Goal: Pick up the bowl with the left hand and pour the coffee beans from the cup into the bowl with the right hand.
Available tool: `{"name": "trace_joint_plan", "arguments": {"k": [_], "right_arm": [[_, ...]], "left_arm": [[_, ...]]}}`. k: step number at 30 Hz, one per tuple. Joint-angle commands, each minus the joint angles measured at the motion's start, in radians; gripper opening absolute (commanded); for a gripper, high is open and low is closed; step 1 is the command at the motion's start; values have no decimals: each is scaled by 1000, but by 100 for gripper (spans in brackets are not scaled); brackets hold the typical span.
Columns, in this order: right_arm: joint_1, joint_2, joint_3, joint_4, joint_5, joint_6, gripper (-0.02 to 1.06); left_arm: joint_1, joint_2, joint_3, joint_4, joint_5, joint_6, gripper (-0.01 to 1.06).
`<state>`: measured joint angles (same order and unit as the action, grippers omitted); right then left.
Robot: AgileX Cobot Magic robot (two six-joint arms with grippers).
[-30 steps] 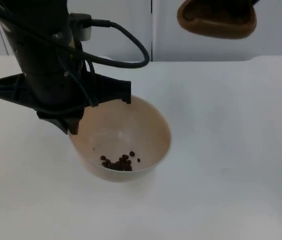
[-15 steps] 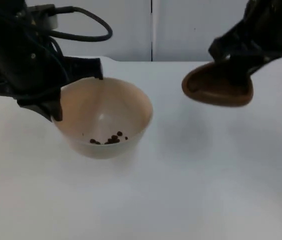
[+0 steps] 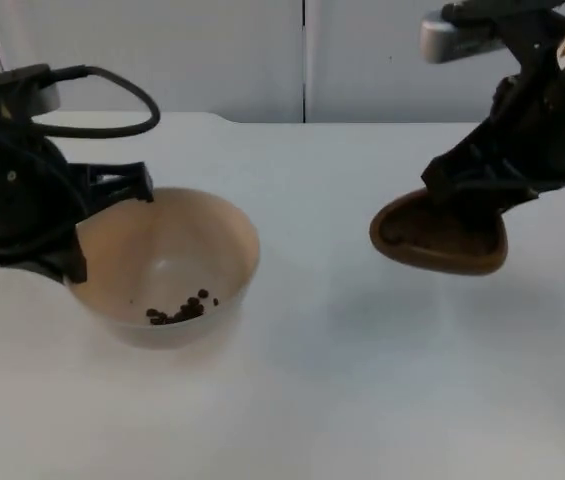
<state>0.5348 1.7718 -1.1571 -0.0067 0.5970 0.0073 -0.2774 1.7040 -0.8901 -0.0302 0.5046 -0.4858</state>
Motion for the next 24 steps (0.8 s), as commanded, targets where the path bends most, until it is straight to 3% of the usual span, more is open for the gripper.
{"name": "trace_joint_plan", "arguments": {"k": [1, 8, 17, 24], "right_arm": [[-4, 22, 4, 7, -21, 4, 0], [-4, 77, 42, 7, -86, 26, 0], [-2, 80, 201, 7, -216, 52, 0], [-2, 80, 242, 7, -249, 52, 0]], "left_arm": [[12, 2, 18, -12, -47, 14, 0], [12, 2, 18, 18, -96, 19, 0], [12, 40, 18, 19, -175, 21, 0], [12, 116, 18, 12, -191, 19, 0]]}}
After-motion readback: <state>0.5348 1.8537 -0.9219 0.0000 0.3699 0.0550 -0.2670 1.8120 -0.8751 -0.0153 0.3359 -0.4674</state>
